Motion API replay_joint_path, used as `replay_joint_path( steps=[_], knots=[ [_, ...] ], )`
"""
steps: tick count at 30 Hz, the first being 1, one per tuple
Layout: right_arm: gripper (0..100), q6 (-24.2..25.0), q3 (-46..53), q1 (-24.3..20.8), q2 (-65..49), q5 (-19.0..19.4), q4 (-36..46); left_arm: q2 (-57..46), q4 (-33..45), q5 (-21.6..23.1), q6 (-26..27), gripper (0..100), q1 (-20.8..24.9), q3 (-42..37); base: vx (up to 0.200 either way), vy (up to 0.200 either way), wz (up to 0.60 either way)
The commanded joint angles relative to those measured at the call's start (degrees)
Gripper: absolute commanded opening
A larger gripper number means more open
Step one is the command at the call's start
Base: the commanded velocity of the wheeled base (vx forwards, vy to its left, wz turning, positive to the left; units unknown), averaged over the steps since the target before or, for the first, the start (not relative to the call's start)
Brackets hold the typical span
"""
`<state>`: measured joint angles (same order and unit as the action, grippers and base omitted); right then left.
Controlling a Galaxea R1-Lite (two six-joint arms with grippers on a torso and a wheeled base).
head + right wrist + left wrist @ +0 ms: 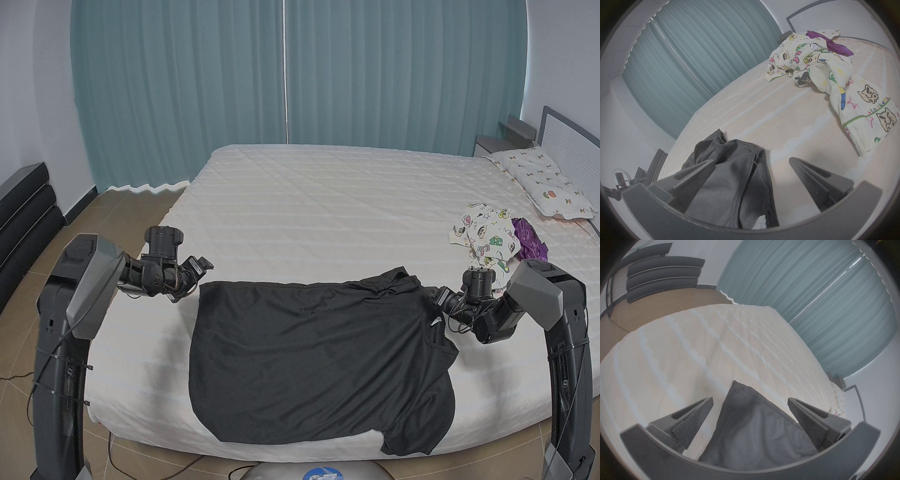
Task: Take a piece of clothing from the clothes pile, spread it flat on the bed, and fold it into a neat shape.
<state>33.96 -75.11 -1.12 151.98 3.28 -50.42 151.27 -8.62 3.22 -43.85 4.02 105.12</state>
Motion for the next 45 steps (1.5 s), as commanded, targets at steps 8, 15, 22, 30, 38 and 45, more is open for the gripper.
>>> replay_joint_path(
  steps=[8, 15, 22, 30, 38, 45],
  knots=[
    [100, 0.7, 1.1, -2.0, -3.5, -1.2, -0.5, 7.8, 5.5, -0.5, 0.1, 100, 1.1, 9.5, 0.0, 0.0, 0.0],
    [100, 0.6, 1.1, -2.7, -5.7, -1.2, -0.4, 8.0, 5.0, -0.4, -0.4, 0, 1.4, 9.5, 0.0, 0.0, 0.0],
    [100, 0.8, 0.3, -3.5, -4.5, -1.2, -0.7, 7.6, 1.9, -1.1, -4.4, 0, 1.3, 9.5, 0.0, 0.0, 0.0],
    [100, 7.3, -3.0, -9.7, -3.2, -1.2, -2.0, 4.4, -6.8, -1.0, -17.1, 0, 0.1, 9.4, 0.0, 0.0, 0.0],
    [100, 7.3, -9.0, -10.6, 2.3, -4.7, -2.2, 5.3, -9.9, -1.1, -17.5, 0, -0.9, 9.5, 0.0, 0.0, 0.0],
    [100, 7.3, -8.0, -8.7, 1.8, -5.2, -2.7, 6.1, -12.6, -1.0, -17.3, 0, -1.0, 9.5, 0.0, 0.0, 0.0]
  ],
)
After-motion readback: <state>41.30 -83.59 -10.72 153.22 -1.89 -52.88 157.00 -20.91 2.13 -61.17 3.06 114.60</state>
